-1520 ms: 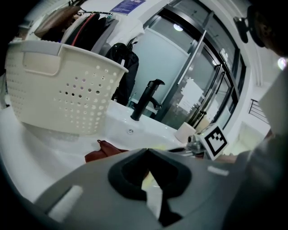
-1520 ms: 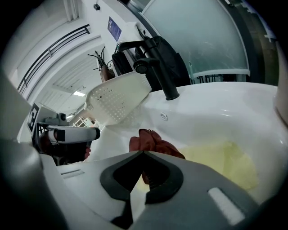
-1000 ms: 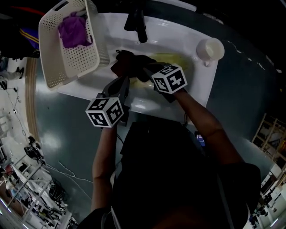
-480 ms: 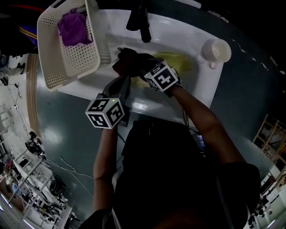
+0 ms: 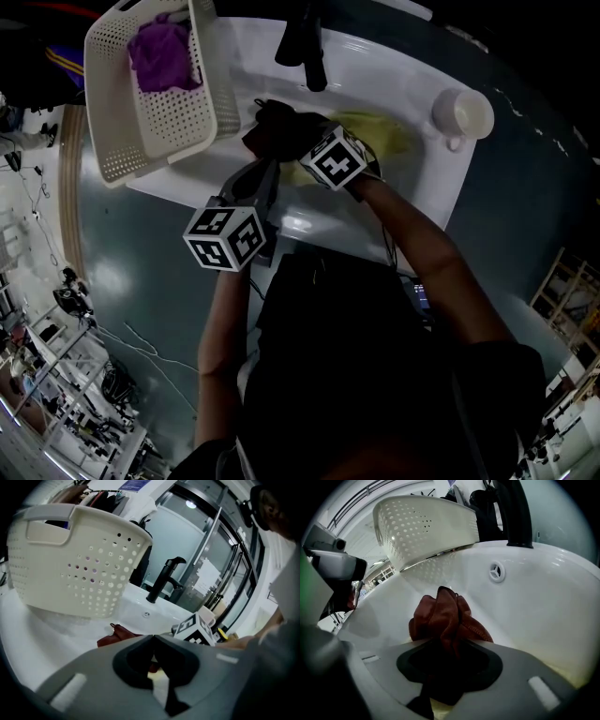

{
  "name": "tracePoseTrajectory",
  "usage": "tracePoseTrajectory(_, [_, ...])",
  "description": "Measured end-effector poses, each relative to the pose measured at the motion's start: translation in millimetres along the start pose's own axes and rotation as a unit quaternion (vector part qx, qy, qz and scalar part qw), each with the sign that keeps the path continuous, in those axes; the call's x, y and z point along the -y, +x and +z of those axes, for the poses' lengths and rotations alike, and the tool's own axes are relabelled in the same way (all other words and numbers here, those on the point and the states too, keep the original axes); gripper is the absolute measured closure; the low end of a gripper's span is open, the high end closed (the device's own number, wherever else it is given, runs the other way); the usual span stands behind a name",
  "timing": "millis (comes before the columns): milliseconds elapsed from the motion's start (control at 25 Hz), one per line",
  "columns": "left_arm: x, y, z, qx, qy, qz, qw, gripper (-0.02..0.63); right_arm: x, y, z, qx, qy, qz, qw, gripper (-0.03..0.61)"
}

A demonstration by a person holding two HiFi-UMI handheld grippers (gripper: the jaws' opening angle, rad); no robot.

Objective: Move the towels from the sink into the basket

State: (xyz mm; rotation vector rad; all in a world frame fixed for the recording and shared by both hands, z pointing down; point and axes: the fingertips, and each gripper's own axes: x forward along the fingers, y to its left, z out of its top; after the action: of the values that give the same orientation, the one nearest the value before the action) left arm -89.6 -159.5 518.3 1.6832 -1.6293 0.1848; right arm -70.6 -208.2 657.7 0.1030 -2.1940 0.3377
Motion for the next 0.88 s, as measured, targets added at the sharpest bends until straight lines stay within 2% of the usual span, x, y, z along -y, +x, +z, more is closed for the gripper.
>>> tracePoseTrajectory(120, [0,0,-1,-0.001,0.002,0.002,1.0000,0.605,2,-2,-1,0.001,0.008,0.001,1.000,0.482])
tracePoseTrajectory(280, [2,0,0,-0.001,0.004,0.002,1.0000,0.605,1,-6,-1,0.003,0.016,0.006,1.000,0.527])
tracePoseTrajectory(600, [3,-4,-2,0.003,0.008,0.005,0.9999,0.605,-1,-17,3,0.011,0.002,-0.001,1.000,0.546])
tracePoseTrajectory(880, [3,-19,-1,0.020,0.005,-0.009,0.9997,0.606,-12,-42,17,0.037,0.019,-0.010,0.999,0.551])
